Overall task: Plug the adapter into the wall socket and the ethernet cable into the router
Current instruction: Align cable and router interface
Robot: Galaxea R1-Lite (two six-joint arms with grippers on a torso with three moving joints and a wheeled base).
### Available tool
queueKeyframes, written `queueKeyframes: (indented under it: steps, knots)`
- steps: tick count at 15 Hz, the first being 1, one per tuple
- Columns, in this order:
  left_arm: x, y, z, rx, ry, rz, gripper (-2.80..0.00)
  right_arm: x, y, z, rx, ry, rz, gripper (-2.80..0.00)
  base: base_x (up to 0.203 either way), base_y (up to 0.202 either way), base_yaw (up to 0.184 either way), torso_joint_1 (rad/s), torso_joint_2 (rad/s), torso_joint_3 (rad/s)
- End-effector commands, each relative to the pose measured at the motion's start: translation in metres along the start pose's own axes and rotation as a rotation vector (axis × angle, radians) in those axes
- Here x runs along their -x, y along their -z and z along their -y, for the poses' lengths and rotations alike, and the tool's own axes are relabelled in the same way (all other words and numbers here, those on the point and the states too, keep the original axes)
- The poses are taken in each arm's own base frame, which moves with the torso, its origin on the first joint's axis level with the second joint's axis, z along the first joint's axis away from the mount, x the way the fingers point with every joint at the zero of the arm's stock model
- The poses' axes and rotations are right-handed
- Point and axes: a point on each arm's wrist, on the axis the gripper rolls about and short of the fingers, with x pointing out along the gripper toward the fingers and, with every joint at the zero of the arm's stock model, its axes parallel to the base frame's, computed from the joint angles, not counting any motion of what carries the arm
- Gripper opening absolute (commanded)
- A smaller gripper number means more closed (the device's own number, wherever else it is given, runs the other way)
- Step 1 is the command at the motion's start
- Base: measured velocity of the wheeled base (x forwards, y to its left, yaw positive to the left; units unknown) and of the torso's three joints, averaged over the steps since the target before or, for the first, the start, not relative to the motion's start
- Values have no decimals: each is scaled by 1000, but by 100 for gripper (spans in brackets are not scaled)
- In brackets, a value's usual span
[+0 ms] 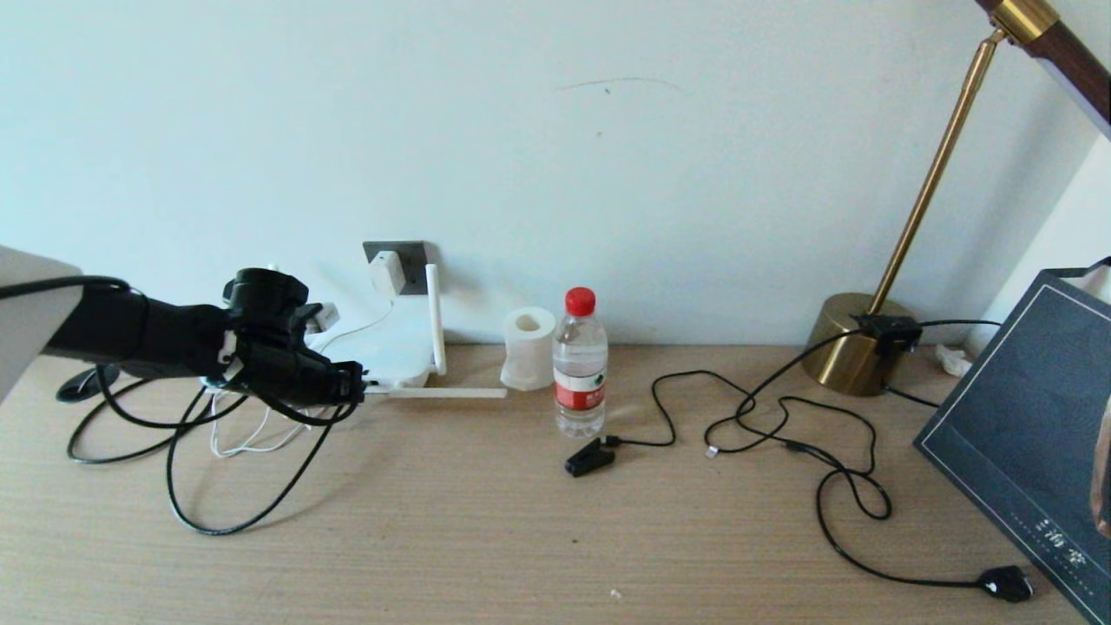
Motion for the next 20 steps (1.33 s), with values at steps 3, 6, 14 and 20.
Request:
queueKeyframes:
  steps: [3,6,14,20]
  knots:
    - [-3,5,2,-8,4,-18,-280,0,0,0,0,0,-1,-280,0,0,0,0,0,0]
    - [-2,4,2,-10,4,-12,-280,0,0,0,0,0,-1,-280,0,0,0,0,0,0]
    - [0,3,1,-10,3,-7,-280,0,0,0,0,0,-1,-280,0,0,0,0,0,0]
    - [8,0,1,-13,1,7,-280,0,0,0,0,-1,-1,-280,0,0,0,0,0,0]
